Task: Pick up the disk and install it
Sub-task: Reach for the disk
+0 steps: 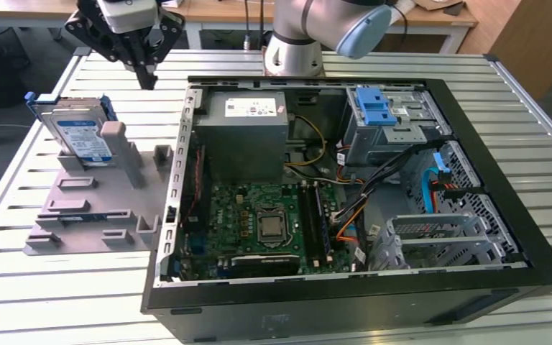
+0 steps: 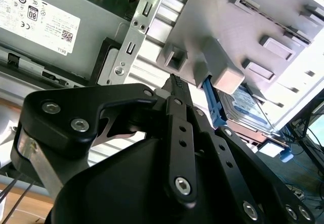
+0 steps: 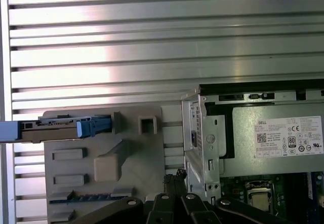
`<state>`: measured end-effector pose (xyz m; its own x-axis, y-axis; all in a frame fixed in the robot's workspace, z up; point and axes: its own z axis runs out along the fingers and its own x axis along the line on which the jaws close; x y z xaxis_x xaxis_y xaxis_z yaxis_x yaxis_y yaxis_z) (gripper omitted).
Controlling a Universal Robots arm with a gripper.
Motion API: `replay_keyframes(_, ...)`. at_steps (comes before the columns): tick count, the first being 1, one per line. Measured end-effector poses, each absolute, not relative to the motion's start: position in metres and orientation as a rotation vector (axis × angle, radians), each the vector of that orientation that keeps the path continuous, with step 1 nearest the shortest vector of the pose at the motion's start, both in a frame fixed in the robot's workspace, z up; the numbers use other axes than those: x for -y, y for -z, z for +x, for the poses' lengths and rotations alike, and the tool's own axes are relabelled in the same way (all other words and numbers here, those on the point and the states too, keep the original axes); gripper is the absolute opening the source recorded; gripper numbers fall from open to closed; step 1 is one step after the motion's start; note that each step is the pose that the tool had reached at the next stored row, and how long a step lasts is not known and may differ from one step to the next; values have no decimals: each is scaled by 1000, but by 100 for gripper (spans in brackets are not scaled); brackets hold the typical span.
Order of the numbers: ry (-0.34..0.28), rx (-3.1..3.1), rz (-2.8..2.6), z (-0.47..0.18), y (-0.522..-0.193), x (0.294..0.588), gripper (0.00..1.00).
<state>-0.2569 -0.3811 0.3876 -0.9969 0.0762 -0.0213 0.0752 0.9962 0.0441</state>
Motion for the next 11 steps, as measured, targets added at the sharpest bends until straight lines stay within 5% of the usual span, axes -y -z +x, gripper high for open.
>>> replay_keyframes(11,-67,-3116,118,-261,-387,381,11)
